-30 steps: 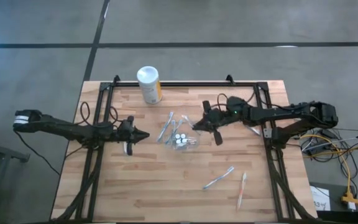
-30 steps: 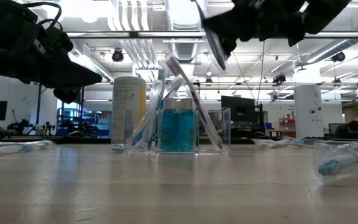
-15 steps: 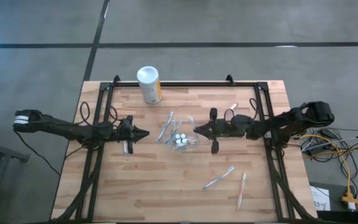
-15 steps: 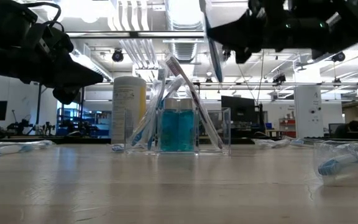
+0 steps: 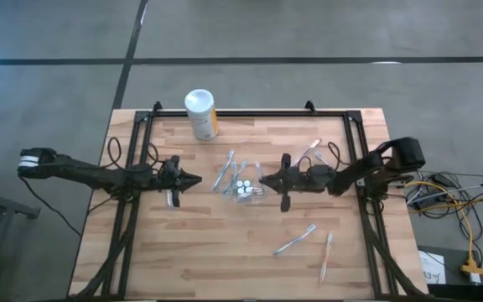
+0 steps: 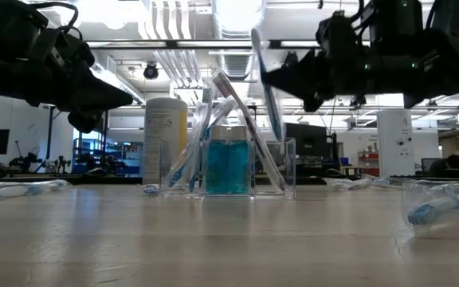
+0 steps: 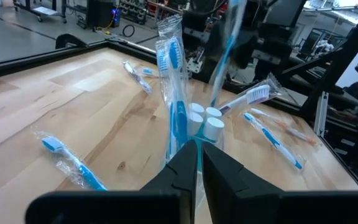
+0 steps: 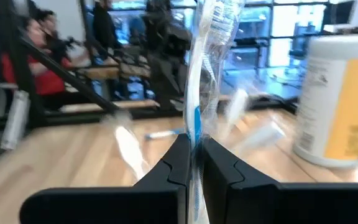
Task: Pick & Place toothbrushing station
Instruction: Put the blue toothbrush into the transparent organizer
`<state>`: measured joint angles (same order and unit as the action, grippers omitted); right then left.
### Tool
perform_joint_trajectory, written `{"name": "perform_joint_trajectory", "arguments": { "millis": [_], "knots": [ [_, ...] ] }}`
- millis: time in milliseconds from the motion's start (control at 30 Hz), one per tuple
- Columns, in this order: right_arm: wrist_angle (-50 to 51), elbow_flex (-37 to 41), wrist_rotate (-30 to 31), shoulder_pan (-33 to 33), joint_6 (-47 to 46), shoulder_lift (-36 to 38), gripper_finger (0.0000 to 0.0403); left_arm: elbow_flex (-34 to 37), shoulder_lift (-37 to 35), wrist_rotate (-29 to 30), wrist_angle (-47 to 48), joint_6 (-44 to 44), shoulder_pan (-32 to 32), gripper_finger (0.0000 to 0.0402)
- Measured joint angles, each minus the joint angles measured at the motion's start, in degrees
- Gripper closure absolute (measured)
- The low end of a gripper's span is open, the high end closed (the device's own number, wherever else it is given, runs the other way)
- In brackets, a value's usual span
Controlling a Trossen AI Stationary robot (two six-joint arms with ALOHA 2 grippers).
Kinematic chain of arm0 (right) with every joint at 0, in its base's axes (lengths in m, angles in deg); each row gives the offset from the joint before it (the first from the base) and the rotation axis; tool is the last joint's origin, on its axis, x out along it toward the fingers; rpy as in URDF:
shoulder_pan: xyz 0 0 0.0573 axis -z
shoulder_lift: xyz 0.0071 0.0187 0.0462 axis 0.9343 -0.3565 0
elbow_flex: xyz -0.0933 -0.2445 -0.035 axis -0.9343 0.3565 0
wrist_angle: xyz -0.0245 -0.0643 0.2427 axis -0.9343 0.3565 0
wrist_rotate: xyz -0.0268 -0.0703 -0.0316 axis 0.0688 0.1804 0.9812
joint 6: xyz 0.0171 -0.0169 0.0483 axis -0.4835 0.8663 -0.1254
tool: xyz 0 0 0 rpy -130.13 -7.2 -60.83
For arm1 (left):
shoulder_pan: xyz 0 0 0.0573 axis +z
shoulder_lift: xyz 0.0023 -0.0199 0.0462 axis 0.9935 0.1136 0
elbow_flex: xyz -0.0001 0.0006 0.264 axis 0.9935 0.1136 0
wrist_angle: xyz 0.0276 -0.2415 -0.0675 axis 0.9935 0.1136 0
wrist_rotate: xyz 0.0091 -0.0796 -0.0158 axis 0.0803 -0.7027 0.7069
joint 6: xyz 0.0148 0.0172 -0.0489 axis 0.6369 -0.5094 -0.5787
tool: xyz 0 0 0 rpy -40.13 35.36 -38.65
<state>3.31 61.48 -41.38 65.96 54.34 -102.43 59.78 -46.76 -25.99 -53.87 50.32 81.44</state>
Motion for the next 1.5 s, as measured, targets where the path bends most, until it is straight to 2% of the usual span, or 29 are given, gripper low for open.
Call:
{"name": "perform_joint_trajectory", "arguments": {
  "millis": [300,700,1267,1500],
  "knots": [
    [-4.12,0.07,4.05,-0.96,0.29,-5.18,0.039,-0.02,0.0,0.0,0.0,0.08,0.02,0.0376],
    [-7.06,0.13,4.55,-1.88,1.21,-10.18,0.039,0.17,0.02,0.0,0.04,0.17,0.02,0.0376],
    [0.01,-0.28,5.53,-1.97,-0.71,-10.29,0.039,0.17,0.02,0.42,0.04,0.15,0.07,0.0376],
    [0.41,-0.26,5.05,-1.97,-1.96,-10.27,0.0353,0.17,0.02,1.64,0.04,0.07,0.04,0.0376]
  ]
}}
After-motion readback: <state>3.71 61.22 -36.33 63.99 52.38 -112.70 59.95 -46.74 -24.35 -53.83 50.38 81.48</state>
